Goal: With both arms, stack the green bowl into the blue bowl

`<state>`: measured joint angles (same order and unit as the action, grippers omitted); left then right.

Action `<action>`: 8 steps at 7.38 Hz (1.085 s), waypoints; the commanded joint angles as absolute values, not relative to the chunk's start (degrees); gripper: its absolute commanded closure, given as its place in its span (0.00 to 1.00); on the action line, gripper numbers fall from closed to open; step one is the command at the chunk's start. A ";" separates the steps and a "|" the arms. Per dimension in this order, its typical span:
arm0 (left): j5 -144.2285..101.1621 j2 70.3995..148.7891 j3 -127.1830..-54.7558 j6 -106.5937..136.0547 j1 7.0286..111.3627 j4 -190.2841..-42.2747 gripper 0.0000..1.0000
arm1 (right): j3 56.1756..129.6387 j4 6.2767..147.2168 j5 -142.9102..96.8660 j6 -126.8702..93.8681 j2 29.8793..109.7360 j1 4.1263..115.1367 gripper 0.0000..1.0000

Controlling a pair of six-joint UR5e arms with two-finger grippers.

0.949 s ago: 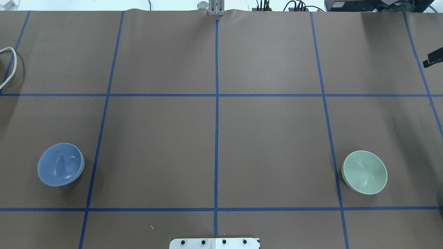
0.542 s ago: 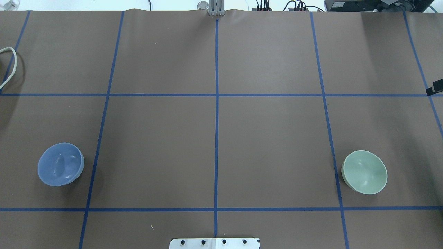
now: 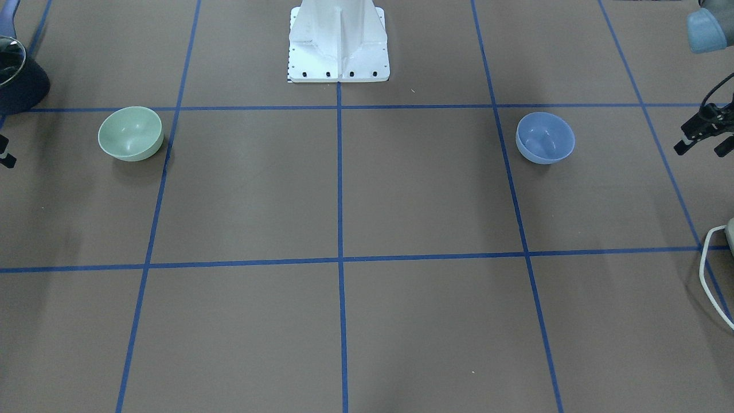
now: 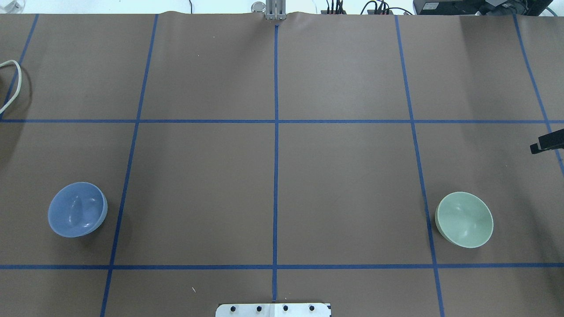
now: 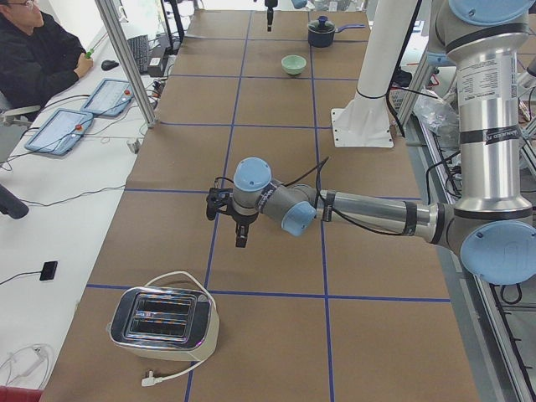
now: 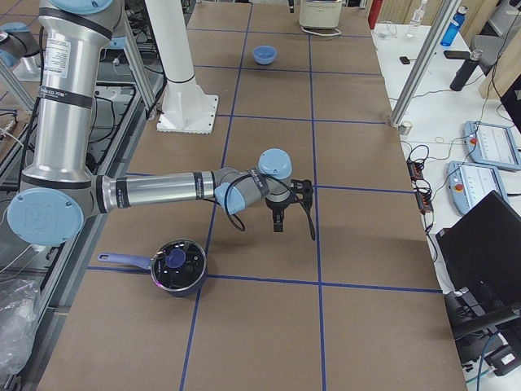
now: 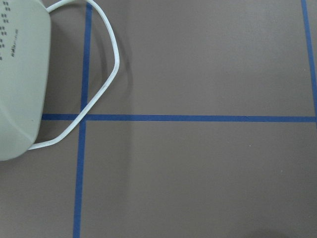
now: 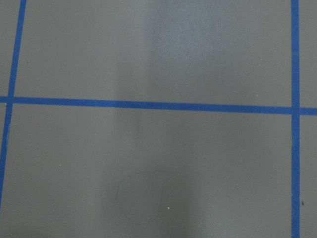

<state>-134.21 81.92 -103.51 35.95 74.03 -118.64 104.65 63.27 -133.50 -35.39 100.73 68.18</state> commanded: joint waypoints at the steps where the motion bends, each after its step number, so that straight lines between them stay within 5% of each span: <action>1: -132.29 81.83 -103.54 43.13 68.66 -123.56 0.03 | 104.85 56.71 -131.06 -45.83 101.69 60.77 0.00; 8: -120.24 75.96 -104.24 61.78 50.64 -139.72 0.03 | 107.93 53.97 -126.56 -56.87 103.18 50.63 0.00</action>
<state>-121.75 78.14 -104.10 59.86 53.07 -136.07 107.47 54.27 -126.67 -56.72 102.42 51.30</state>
